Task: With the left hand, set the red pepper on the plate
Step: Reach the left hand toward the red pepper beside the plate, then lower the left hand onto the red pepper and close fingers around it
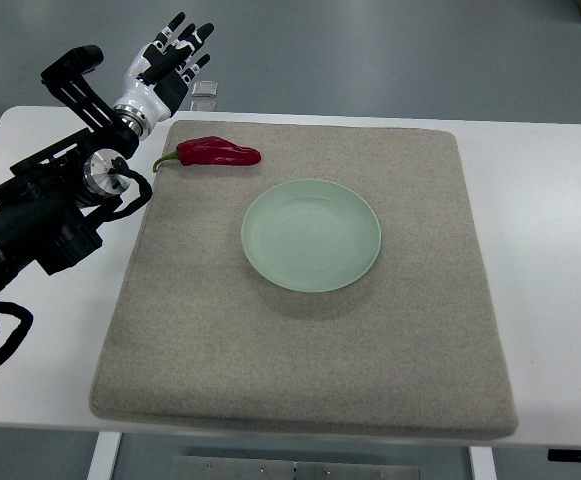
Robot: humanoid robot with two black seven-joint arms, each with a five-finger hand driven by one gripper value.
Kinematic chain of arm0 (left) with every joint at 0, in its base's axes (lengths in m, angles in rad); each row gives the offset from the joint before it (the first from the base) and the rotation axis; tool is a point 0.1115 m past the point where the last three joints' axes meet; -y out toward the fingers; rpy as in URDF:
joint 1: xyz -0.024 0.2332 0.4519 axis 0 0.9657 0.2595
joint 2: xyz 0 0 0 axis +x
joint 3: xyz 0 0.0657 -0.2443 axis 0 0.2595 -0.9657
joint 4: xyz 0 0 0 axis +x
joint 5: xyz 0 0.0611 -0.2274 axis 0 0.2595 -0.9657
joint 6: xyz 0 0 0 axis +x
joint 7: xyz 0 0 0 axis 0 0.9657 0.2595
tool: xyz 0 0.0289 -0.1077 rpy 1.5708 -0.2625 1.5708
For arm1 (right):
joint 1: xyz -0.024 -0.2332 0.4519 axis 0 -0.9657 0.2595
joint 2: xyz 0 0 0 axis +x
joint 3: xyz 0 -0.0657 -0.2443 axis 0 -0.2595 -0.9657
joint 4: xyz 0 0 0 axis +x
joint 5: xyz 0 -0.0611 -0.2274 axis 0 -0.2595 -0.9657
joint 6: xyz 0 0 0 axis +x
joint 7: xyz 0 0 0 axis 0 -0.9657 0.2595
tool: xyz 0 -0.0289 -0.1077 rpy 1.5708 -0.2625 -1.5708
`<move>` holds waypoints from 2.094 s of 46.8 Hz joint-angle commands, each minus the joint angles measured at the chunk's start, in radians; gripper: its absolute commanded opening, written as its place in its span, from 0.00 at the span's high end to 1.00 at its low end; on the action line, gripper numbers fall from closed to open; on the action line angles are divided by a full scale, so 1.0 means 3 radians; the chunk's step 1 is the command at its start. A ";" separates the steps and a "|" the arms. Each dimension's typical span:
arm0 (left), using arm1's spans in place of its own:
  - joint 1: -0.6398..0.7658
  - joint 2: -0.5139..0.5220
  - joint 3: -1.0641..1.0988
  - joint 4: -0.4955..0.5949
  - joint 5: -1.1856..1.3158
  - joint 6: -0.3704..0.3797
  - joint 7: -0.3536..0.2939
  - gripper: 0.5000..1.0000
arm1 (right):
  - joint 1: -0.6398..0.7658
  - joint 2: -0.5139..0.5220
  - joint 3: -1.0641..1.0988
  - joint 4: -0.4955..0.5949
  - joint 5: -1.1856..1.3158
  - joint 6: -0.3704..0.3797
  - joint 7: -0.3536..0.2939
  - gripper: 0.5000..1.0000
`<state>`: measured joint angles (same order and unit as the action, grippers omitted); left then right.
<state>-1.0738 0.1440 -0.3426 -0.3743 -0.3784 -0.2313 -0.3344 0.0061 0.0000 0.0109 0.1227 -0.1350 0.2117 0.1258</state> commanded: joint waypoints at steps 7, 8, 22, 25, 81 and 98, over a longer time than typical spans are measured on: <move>-0.0025 0.0036 0.0048 0.0000 0.0177 0.0091 0.0000 0.02 | 0.0000 0.0000 -0.0001 0.0000 0.0000 0.0000 0.0000 0.14; -0.0031 0.0047 0.0048 0.0000 0.0223 0.0106 0.0000 0.02 | 0.0000 0.0000 -0.0001 0.0000 0.0000 0.0000 0.0000 0.14; -0.0077 0.0098 0.0048 -0.0005 0.1266 0.0326 0.0005 0.03 | 0.0000 0.0000 -0.0001 0.0000 0.0000 0.0000 0.0000 0.14; -0.0107 0.0139 0.0053 -0.0025 0.1450 0.0336 0.0010 0.03 | 0.0000 0.0000 -0.0001 0.0000 0.0000 0.0000 0.0000 0.14; -0.0368 0.0650 0.1122 -0.0608 0.4298 0.0372 0.0297 0.09 | 0.0000 0.0000 -0.0001 0.0000 0.0000 0.0000 0.0000 0.14; -0.0342 0.0635 0.1168 -0.0608 0.4651 0.0577 0.0291 0.13 | 0.0000 0.0000 -0.0001 0.0000 0.0000 0.0000 0.0000 0.14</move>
<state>-1.1745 0.3361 0.0085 -0.5567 1.0152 -0.0592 -0.2470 0.0061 0.0000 0.0107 0.1227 -0.1350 0.2117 0.1260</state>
